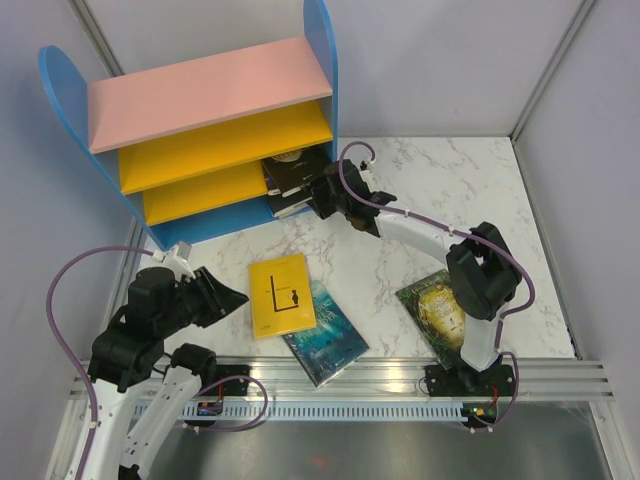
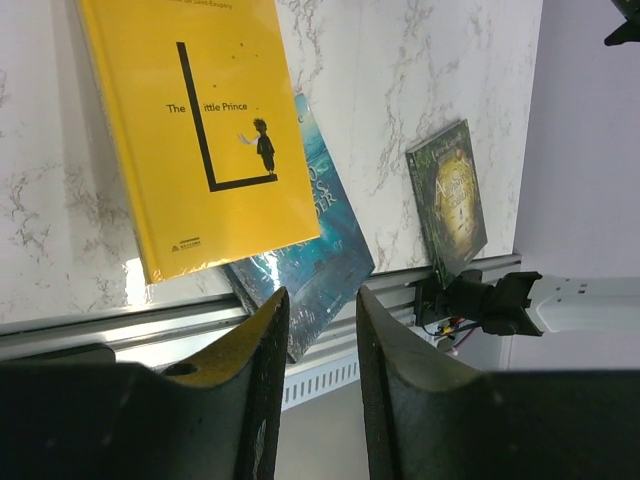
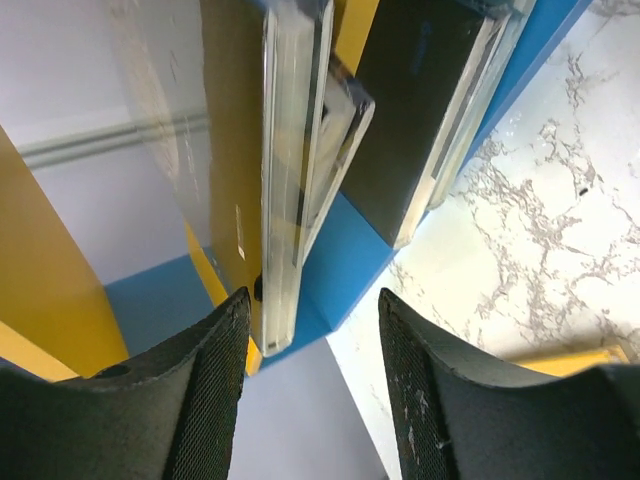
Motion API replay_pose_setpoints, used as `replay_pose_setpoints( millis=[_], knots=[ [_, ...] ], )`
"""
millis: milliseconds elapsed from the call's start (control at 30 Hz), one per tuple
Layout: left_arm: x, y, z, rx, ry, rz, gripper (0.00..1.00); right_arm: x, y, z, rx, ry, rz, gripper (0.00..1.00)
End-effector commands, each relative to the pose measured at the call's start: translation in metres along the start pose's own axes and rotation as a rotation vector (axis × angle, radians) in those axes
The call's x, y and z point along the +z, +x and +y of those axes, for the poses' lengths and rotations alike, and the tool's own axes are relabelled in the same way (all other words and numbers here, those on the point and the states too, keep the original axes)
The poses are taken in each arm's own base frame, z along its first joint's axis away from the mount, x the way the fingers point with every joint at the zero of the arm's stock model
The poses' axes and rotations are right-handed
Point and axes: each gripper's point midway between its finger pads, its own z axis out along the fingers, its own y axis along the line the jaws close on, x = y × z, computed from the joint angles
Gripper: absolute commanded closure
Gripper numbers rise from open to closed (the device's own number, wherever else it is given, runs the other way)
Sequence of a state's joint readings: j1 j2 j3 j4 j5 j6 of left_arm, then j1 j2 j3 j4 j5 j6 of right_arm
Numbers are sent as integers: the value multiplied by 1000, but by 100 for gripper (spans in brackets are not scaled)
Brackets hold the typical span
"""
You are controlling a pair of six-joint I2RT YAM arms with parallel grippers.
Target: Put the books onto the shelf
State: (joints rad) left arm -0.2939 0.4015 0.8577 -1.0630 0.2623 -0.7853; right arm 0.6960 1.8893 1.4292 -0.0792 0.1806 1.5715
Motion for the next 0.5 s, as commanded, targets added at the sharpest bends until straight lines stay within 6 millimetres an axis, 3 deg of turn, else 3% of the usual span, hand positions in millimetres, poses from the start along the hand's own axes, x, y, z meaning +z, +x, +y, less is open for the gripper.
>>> replay_pose_setpoints(
  millis=[0,33,100,133,167,200,233,267,333,367,467],
  knots=[
    [-5,-9,-1,44,-19,-30,63,-26,7,25,-87,-67,40,41],
    [-5,-9,0,43,-27,-28,63,-36,7,32,-108,-86,44,40],
    [-3,-10,5,41,-64,-18,62,-47,8,24,-175,-70,58,37],
    [-1,-10,7,40,-77,-9,62,-63,6,32,-192,-93,60,36],
    [2,-10,13,35,-118,2,60,-82,5,6,-246,-53,76,33],
    [3,-10,14,34,-124,9,60,-93,3,17,-242,-84,73,33],
    [4,-9,15,30,-130,16,59,-100,4,11,-266,-85,82,31],
    [6,-9,16,27,-139,21,54,-103,4,-9,-280,-52,93,31],
    [13,-8,21,15,-171,55,46,-124,5,-12,-307,-82,116,29],
    [16,-7,22,12,-183,72,37,-126,6,-30,-321,-55,130,28],
    [33,-1,24,-4,-218,171,30,-141,13,-46,-377,-71,188,24]
  ],
)
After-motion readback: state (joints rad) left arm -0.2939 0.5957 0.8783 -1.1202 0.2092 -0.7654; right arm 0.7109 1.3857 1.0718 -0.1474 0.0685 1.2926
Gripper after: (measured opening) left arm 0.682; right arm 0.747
